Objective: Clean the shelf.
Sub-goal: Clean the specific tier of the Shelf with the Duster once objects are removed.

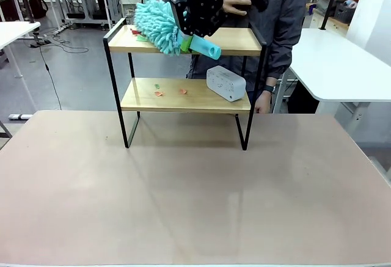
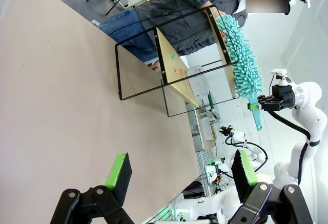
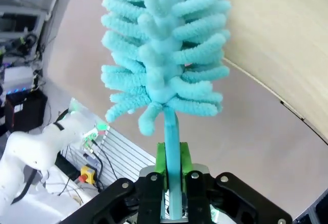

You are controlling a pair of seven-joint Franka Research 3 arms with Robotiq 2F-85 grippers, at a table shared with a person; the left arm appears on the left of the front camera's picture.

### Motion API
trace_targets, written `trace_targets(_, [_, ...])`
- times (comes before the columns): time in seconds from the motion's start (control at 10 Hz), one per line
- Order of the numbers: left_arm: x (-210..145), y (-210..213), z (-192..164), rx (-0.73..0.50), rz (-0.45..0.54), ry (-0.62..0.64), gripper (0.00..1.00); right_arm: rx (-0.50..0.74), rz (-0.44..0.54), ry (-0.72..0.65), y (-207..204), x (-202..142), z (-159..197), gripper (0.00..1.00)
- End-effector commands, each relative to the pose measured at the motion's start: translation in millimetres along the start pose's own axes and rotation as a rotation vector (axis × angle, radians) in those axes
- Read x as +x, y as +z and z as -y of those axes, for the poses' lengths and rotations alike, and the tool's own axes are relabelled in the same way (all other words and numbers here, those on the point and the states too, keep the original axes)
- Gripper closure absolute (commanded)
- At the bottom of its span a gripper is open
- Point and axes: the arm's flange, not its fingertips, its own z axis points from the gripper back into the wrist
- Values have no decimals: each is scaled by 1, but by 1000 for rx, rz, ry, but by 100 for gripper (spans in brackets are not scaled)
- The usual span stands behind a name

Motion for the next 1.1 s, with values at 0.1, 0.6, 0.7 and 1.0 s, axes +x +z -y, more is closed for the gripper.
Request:
trace_targets(0.1, [0, -2, 1, -21, 15, -24, 0, 56, -131, 150, 11, -6, 12, 88])
trace_targets(0.6, [0, -2, 1, -21, 15, -24, 0, 279, -320, 529, 30, -37, 27, 88])
trace_targets(0.7, [0, -2, 1, -21, 15, -24, 0, 290, -313, 521, 31, -41, 31, 88])
trace_targets(1.0, [0, -2, 1, -21, 15, -24, 0, 315, -283, 496, 37, -50, 43, 88])
